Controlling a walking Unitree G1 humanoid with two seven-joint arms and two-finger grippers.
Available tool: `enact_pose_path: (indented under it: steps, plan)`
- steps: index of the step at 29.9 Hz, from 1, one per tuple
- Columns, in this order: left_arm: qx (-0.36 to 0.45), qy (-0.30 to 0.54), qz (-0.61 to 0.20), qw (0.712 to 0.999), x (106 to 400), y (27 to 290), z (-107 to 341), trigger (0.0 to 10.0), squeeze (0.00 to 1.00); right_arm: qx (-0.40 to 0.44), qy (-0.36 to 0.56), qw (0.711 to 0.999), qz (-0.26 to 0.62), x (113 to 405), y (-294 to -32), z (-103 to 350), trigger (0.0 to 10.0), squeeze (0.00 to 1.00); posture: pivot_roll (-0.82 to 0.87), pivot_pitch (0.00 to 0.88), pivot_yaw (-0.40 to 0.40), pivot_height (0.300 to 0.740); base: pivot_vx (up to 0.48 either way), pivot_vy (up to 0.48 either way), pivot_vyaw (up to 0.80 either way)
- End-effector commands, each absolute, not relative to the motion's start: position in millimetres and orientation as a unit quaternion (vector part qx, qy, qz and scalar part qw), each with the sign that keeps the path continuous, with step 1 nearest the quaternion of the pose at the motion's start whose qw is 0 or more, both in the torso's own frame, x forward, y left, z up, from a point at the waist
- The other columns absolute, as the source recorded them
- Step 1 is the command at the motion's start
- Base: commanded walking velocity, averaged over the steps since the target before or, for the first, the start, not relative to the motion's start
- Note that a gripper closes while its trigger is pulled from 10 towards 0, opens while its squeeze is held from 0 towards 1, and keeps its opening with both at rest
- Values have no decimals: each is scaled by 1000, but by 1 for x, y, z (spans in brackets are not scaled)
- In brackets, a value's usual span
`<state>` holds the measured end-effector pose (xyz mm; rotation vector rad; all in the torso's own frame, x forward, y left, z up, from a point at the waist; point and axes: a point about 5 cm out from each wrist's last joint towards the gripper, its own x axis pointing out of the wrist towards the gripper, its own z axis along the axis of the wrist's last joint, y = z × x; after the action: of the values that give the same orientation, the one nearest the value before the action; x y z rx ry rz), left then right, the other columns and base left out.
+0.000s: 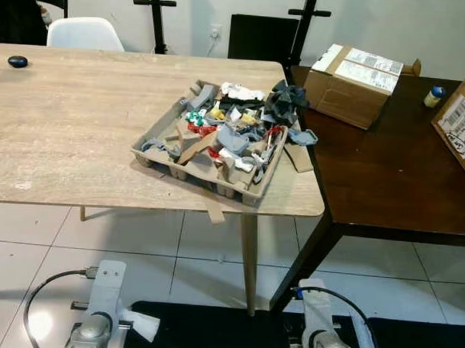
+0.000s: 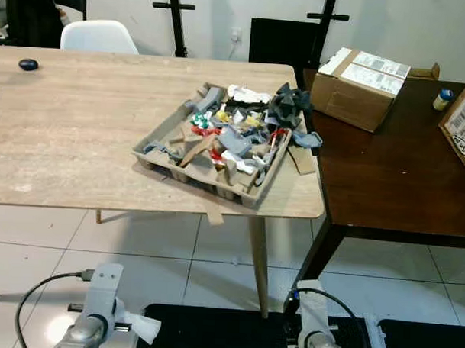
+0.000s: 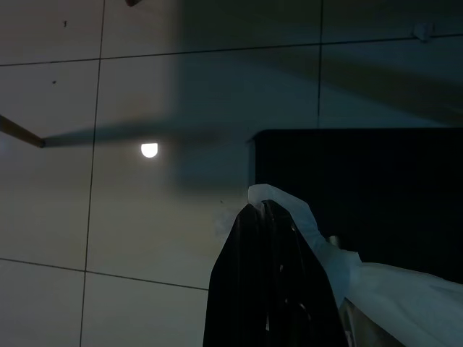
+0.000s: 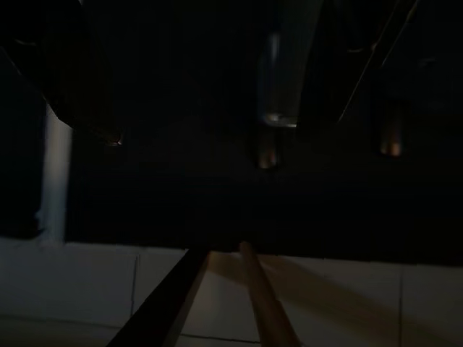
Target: Picking trash to rubbish bin
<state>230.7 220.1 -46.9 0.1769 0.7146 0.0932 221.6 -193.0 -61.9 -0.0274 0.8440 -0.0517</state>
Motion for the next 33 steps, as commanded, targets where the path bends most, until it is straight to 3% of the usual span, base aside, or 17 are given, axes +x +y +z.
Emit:
enact_pose_path:
  steps: [1,33]
  plan:
    - [89,359,36,928,223,216,-52,10000,0,18,425,904,-37,215,-194,-66,10000,0,149,127,9,740,0,0,0]
    - [92,363,34,927,224,217,-53,10000,0,-15,422,907,-1,218,-190,-65,10000,0,146,113,7,740,0,0,0]
